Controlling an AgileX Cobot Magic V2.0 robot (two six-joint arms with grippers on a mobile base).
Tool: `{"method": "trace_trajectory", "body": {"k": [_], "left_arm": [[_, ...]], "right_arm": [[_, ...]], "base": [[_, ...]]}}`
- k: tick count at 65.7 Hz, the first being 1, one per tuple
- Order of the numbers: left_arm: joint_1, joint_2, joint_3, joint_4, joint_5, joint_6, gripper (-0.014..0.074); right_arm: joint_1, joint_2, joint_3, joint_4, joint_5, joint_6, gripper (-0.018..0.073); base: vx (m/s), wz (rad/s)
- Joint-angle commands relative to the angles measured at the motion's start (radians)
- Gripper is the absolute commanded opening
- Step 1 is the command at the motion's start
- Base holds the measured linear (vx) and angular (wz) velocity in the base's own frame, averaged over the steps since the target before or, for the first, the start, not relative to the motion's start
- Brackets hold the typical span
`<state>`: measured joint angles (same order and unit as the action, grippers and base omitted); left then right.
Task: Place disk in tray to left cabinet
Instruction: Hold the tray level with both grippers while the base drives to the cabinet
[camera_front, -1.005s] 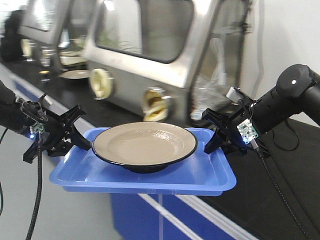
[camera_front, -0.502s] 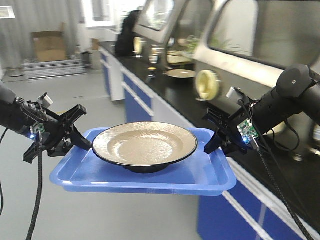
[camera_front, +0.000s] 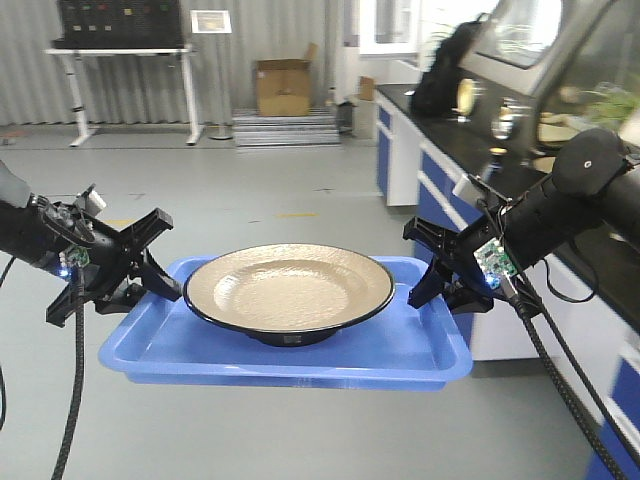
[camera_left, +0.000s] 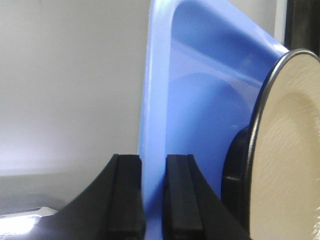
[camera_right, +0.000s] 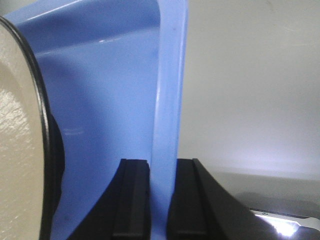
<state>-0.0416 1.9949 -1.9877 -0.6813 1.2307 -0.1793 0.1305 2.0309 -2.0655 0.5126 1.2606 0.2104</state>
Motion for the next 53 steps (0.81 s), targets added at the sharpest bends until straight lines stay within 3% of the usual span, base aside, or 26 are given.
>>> {"method": "trace_trajectory", "body": {"k": [1, 22, 53], "left_arm": [[-0.035, -0.07, -0.04, -0.219, 0.025, -0.021, -0.0001], [-0.035, -0.07, -0.04, -0.219, 0.025, -0.021, -0.0001], [-0.035, -0.07, -0.04, -0.219, 0.025, -0.021, -0.0001]], "right_arm": [[0.031, -0.072, -0.039, 0.203, -0.038, -0.005, -0.0005], [0.031, -0.072, -0.039, 0.203, -0.038, -0.005, -0.0005], [0.031, -0.072, -0.039, 0.204, -0.037, -0.005, -0.0005]], "base": [[0.23, 0.49], [0.29, 0.33], [0.46, 0.07]]}}
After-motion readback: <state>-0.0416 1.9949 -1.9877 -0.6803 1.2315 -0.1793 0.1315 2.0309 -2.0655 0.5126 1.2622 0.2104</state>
